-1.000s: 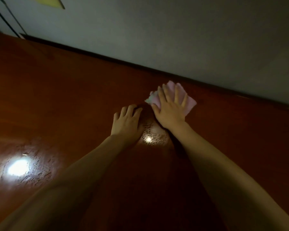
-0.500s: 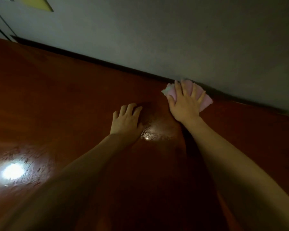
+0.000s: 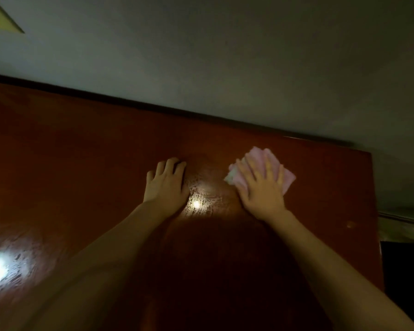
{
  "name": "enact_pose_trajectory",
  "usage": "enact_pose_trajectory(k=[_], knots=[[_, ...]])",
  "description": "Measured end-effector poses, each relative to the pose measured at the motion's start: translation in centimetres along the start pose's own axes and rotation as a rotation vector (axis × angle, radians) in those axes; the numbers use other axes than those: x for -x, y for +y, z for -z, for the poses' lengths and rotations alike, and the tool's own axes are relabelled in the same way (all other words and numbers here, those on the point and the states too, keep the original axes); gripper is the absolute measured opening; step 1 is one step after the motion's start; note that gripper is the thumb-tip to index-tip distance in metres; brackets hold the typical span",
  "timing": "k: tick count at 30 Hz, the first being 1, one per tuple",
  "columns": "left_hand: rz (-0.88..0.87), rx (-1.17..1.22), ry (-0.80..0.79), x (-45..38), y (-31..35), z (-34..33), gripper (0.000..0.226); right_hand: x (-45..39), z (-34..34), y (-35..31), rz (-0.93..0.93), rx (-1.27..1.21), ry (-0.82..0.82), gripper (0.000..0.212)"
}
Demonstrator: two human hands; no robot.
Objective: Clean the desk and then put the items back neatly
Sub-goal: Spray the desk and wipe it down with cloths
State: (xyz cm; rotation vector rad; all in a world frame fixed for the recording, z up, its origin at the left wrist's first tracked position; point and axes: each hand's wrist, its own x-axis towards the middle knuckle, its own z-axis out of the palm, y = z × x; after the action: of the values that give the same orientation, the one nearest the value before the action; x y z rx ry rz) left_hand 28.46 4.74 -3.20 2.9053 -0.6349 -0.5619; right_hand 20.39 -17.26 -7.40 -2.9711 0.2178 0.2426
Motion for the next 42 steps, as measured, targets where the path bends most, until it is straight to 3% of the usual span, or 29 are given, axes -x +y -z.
enact_pose_trajectory(k=[3,6,12,16,20,24,31,36,39,42], knots=[[-0.028,-0.002,0.005,0.6,1.0,-0.7,0.057,-3.2,0.6,1.3,-0.183,-0.031,-0.004,0.064],[-0.037,-0.016,-0.003,1.3,1.5,-1.3,0.057,-6.4,0.7,-1.6,-0.200,-0.088,0.023,0.058],[-0.022,-0.036,0.005,2.3,2.1,-1.5,0.055,-3.5,-0.6,-5.5,0.182,-0.026,0.005,0.056],[0.013,-0.047,-0.023,3.6,1.5,-1.5,0.057,1.9,-1.6,-2.6,0.335,0.053,-0.023,0.057],[0.019,-0.035,-0.023,4.5,1.1,-1.7,0.057,2.1,-0.5,1.7,0.084,0.079,0.005,0.070],[0.020,-0.031,-0.025,5.9,0.6,-2.3,0.057,-1.3,0.2,-1.3,-0.204,-0.076,0.021,0.057],[0.049,-0.067,-0.059,9.8,-1.2,-3.1,0.058,2.7,-2.9,-10.5,0.118,-0.003,0.004,0.060],[0.053,-0.075,-0.075,12.0,-1.8,-3.6,0.059,11.3,-5.0,-10.2,0.263,-0.001,0.038,0.050],[0.041,-0.066,-0.051,13.5,-1.2,-4.3,0.059,16.4,-5.2,-6.3,0.245,0.035,0.008,0.050],[0.009,-0.046,-0.065,15.4,-1.0,-4.8,0.058,16.0,-4.1,-3.7,0.012,0.019,0.033,0.056]])
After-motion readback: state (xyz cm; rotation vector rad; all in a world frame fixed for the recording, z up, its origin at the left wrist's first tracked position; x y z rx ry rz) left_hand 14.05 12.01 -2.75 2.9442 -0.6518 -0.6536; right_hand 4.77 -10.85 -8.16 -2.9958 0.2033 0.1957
